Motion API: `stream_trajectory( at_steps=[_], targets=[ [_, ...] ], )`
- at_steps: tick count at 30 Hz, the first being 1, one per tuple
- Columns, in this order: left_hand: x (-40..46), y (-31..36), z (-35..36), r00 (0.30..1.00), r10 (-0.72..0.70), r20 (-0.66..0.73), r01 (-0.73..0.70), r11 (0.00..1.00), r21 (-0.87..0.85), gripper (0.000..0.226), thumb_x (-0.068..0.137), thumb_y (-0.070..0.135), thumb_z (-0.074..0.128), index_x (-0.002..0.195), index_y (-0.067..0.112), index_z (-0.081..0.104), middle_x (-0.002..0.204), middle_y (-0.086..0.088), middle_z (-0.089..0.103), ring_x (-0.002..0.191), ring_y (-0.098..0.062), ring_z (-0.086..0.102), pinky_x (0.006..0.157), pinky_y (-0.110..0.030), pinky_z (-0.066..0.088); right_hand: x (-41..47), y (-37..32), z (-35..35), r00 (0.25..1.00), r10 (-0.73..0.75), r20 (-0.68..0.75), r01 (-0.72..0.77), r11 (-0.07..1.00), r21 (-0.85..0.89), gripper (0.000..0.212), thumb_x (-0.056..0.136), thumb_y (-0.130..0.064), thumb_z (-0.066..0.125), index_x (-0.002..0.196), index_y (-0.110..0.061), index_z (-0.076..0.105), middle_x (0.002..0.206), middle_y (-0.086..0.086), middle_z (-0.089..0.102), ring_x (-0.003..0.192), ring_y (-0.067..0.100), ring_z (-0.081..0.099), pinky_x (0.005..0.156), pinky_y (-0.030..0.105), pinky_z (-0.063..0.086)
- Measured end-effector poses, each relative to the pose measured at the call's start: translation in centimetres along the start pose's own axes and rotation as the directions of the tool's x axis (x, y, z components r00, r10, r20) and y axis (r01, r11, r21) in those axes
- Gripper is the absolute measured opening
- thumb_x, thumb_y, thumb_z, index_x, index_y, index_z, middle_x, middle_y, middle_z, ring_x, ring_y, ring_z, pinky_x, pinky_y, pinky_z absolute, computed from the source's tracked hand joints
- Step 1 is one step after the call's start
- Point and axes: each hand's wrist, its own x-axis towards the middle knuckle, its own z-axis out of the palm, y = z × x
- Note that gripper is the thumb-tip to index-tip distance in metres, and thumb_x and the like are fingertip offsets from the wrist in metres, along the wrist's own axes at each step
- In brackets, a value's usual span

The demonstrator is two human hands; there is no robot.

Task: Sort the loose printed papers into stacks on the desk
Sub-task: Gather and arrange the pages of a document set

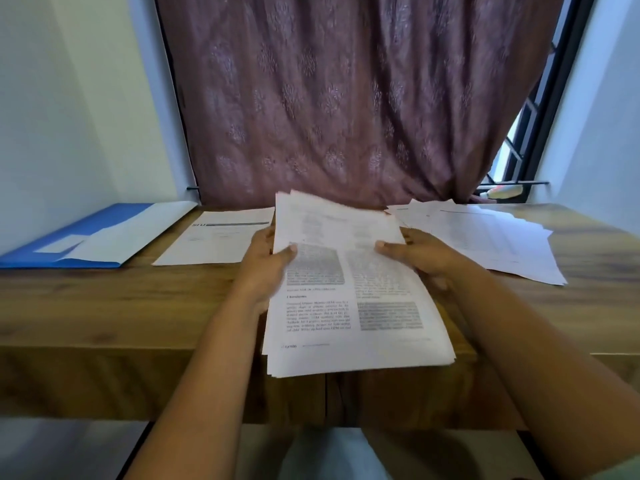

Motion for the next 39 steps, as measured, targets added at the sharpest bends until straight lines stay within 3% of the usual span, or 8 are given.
stream_trajectory(
  at_steps=[6,10,13,17,21,23,28,39],
  targets=[
    [1.7,1.7,0.3,0.997,0.014,-0.080,-0.019,0.998,-0.062,0.070,0.097,0.008,0.059,0.151,0.028,0.021,0.119,0.006,0.056,0.088,-0.011,0.062,0.057,-0.024,0.050,-0.2,-2.3,-1.4,0.943,0.137,0.304,-0.257,0.879,0.401,0.027,0.093,-0.018,0.059,0.118,-0.007,0.062,0.109,0.014,0.071,0.089,0.028,0.072,0.065,0.038,0.061],
    [2.6,2.0,0.4,0.986,-0.137,-0.093,0.133,0.990,-0.043,0.063,0.096,0.006,0.058,0.147,0.029,0.028,0.106,0.003,0.053,0.084,-0.019,0.062,0.055,-0.026,0.051,0.3,-3.0,-1.4,0.991,0.073,0.113,-0.093,0.977,0.192,0.011,0.095,-0.014,0.059,0.100,-0.006,0.064,0.082,0.008,0.073,0.060,0.015,0.071,0.051,0.021,0.054],
    [3.1,0.6,0.0,0.992,-0.119,-0.028,0.122,0.955,0.271,0.042,0.094,0.009,0.061,0.132,0.016,0.045,0.102,0.003,0.059,0.081,-0.014,0.057,0.067,-0.029,0.049,1.4,-1.3,-1.6,0.988,0.091,0.126,-0.070,0.985,-0.156,0.021,0.089,-0.011,0.066,0.110,-0.010,0.064,0.100,0.005,0.072,0.072,0.013,0.070,0.065,0.023,0.055],
    [3.0,-0.8,-0.2,0.959,-0.242,0.148,0.075,0.721,0.689,0.053,0.088,0.020,0.073,0.131,0.021,0.043,0.129,0.002,0.053,0.100,-0.015,0.053,0.073,-0.026,0.048,1.0,-0.5,-2.0,0.919,0.281,0.278,-0.082,0.824,-0.560,0.054,0.085,-0.014,0.073,0.134,-0.016,0.049,0.105,-0.001,0.069,0.059,0.006,0.069,0.053,0.019,0.051],
    [3.3,0.8,0.2,0.984,-0.159,0.080,-0.023,0.334,0.942,0.059,0.082,0.040,0.077,0.126,0.021,0.044,0.134,-0.003,0.055,0.100,-0.019,0.059,0.071,-0.024,0.047,2.4,-1.5,-3.8,0.985,0.171,-0.030,-0.117,0.526,-0.843,0.096,0.071,-0.050,0.081,0.146,-0.021,0.029,0.136,0.005,0.055,0.107,0.024,0.063,0.090,0.035,0.051],
    [4.2,1.5,0.7,0.991,-0.103,0.088,-0.063,0.222,0.973,0.065,0.081,0.049,0.075,0.131,0.019,0.047,0.136,-0.004,0.055,0.109,-0.022,0.058,0.082,-0.030,0.048,3.8,-1.3,-4.3,0.997,0.005,-0.078,-0.065,0.604,-0.794,0.084,0.073,-0.048,0.081,0.142,-0.025,0.038,0.138,0.005,0.051,0.121,0.029,0.053,0.102,0.040,0.044],
    [8.0,2.7,5.0,0.923,-0.078,0.377,-0.326,0.366,0.872,0.070,0.080,0.057,0.072,0.135,0.020,0.050,0.140,-0.001,0.053,0.121,-0.023,0.053,0.091,-0.031,0.043,8.3,-0.2,-3.2,0.985,-0.173,-0.026,0.143,0.878,-0.458,0.016,0.092,-0.003,0.062,0.101,-0.014,0.069,0.106,0.006,0.070,0.101,0.022,0.065,0.087,0.025,0.053],
    [13.3,-4.2,7.8,0.841,0.015,0.541,-0.475,0.499,0.725,0.090,0.062,0.072,0.074,0.136,0.029,0.047,0.128,0.006,0.041,0.125,-0.014,0.028,0.097,-0.035,0.031,13.2,2.3,-4.1,0.977,-0.212,-0.013,0.133,0.660,-0.740,0.036,0.105,-0.033,0.036,0.116,-0.017,0.065,0.123,0.004,0.063,0.110,0.026,0.057,0.100,0.035,0.042]
  ],
)
